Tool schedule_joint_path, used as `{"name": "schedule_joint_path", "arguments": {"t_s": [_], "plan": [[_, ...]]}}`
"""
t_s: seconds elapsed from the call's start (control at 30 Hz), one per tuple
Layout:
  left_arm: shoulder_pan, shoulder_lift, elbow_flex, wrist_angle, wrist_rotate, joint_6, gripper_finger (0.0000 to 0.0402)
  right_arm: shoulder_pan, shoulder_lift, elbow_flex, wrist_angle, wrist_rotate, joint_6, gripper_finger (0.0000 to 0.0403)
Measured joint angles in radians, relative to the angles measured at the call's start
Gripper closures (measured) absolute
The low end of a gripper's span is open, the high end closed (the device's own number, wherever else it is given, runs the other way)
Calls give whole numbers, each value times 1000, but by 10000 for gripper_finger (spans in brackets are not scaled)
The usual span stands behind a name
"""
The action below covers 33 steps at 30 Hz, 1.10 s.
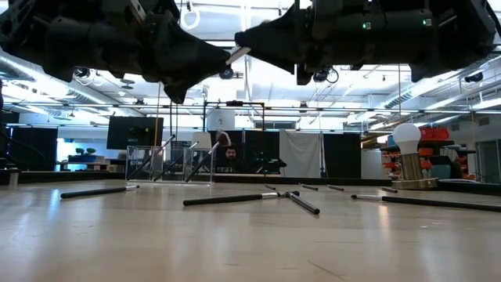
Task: Put items in baskets/containers
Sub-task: Put the powder brush into the transparent organizer
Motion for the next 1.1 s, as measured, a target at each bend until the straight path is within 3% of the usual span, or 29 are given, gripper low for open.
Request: {"name": "schedule_joint_path", "arguments": {"t_s": [0.17,0.33,0.43,0.7,0.9,1.1], "plan": [[1,0,0,-32,-22,36,292,-6,-105,67,-382,38,87,374],[1,0,1,-96,-135,103,240,-18,-150,228,-838,45,150,374],[-2,-1,44,-231,-173,130,214,-32,-147,300,-988,44,159,372],[-22,-1,258,-648,-257,144,199,-55,-145,317,-1006,34,156,371],[-24,-1,315,-683,-263,185,238,-56,-145,317,-1006,12,161,370],[-23,-1,315,-685,-251,182,316,-55,-145,317,-1007,8,162,369]]}}
